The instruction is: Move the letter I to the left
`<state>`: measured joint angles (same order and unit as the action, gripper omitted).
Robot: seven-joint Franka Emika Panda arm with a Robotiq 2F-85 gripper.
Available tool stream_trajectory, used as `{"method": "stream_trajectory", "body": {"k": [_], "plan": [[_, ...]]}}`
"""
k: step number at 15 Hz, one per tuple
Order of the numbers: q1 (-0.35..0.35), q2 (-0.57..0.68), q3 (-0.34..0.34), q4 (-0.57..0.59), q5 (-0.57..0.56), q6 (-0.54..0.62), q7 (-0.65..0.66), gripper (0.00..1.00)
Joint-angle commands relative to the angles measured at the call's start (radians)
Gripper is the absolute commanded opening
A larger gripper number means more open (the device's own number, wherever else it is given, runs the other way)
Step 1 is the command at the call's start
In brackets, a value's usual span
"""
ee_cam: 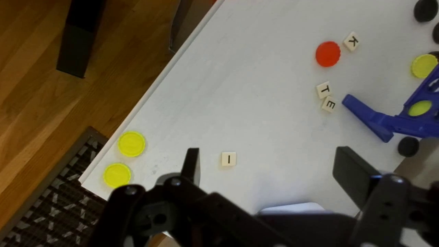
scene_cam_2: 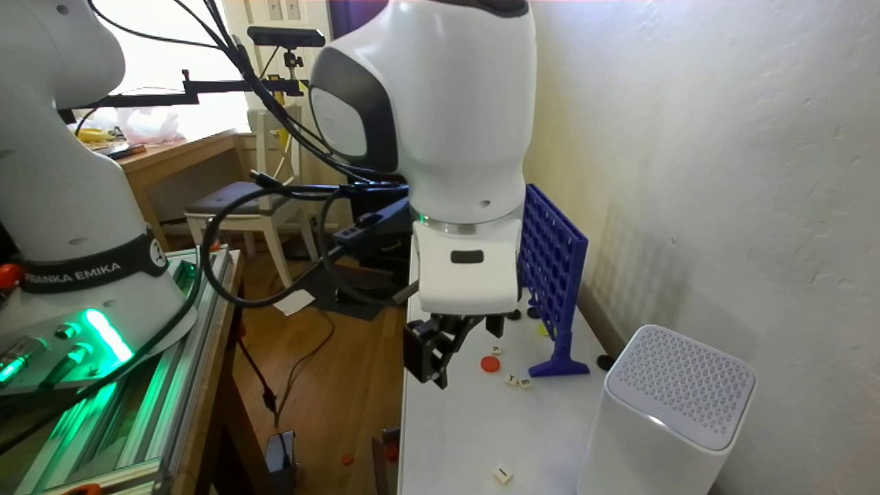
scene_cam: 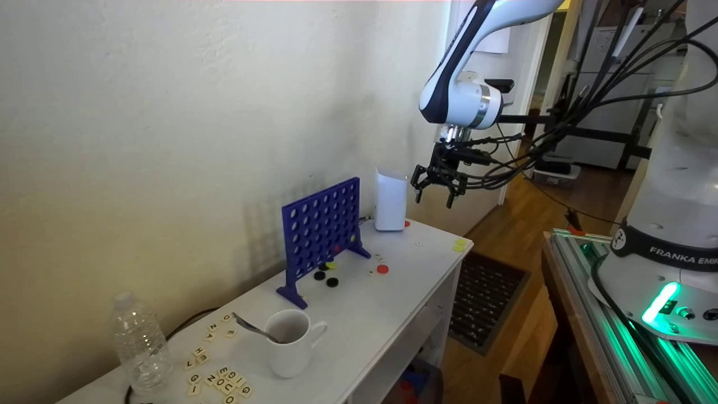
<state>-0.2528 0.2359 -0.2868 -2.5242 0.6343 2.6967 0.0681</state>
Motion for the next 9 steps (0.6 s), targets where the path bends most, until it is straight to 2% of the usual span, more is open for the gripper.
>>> {"method": "stream_trajectory", "body": {"k": [1, 5, 9], "plan": [[-0.012, 0.062, 0.021, 0.048, 0.075, 0.071, 0.005, 1.00], [-0.054, 0.160, 0.082, 0.139, 0.253, 0.123, -0.035, 1.00], [-0.075, 0.264, 0.096, 0.215, 0.271, 0.126, -0.028, 1.00]]}}
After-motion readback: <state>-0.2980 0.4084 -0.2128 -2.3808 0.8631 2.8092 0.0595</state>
